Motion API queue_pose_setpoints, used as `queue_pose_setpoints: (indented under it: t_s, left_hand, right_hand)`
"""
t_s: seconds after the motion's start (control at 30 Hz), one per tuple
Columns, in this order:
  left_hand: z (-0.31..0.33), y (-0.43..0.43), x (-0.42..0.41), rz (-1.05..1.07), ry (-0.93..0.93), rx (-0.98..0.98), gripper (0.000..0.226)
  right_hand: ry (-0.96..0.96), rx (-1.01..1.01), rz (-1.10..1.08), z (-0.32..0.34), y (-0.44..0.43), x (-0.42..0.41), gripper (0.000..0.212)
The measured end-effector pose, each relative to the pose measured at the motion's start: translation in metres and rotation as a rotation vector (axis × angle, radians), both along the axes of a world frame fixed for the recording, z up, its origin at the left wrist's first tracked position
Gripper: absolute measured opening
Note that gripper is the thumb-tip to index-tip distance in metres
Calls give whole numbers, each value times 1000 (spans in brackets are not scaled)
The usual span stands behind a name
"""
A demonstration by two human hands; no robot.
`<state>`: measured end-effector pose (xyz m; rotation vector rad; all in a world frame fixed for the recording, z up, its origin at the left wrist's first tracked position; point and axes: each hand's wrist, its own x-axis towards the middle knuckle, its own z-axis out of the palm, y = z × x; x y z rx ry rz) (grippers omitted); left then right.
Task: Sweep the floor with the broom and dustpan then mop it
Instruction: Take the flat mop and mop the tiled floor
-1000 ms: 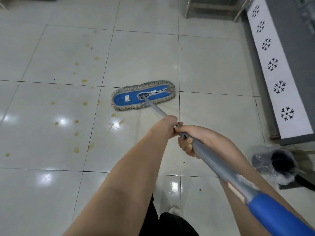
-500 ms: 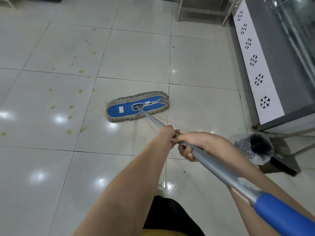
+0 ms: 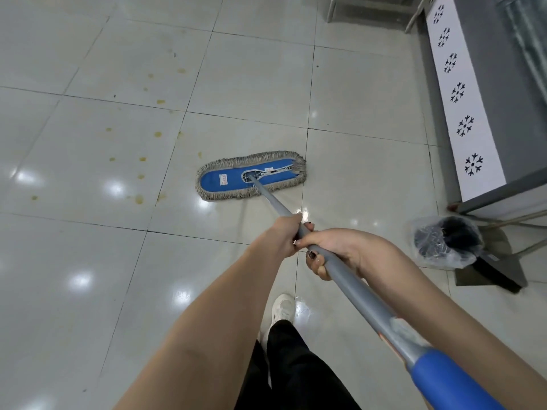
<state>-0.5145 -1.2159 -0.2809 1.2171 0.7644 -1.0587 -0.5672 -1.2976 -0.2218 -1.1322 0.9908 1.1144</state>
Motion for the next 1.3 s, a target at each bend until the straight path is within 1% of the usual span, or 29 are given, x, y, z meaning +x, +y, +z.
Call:
queue_pose_setpoints:
  t_s: [0.17, 0.33, 0.5, 0.6, 0.7, 0.83, 0.93, 1.03, 1.13, 1.3]
  left_hand:
    - [0, 17, -35, 11, 30, -97, 29]
    - [-4, 24, -80, 67, 69, -171, 23]
    - [-2, 14, -130, 64, 43, -169, 22]
    - [-2, -1, -167, 70, 39, -163, 22]
    - [-3, -20, -207, 82, 49, -155, 26]
    - [-1, -45, -241, 90, 67, -155, 29]
    - [-2, -52, -247, 112, 95, -165, 27]
    - [-9, -49, -240, 135, 101, -130, 27]
    - [-18, -44, -224, 180, 78, -106, 29]
    - [-26, -48, -192, 229, 52, -124, 28]
  right_hand:
    - [14, 0, -1, 2, 12, -37, 30]
    - [19, 1, 28, 9, 14, -80, 26]
    - [0, 0, 100, 14, -2, -124, 30]
    - [-25, 3, 156, 15, -21, -158, 27]
    - [-27, 3, 221, 14, -42, -194, 24]
    - [-8, -6, 300, 16, -73, -224, 26]
    - [4, -11, 327, 15, -82, -229, 27]
    - [-3, -22, 331, 9, -75, -223, 27]
    - [-9, -30, 340, 4, -66, -206, 27]
    - [6, -66, 393, 1, -68, -168, 27]
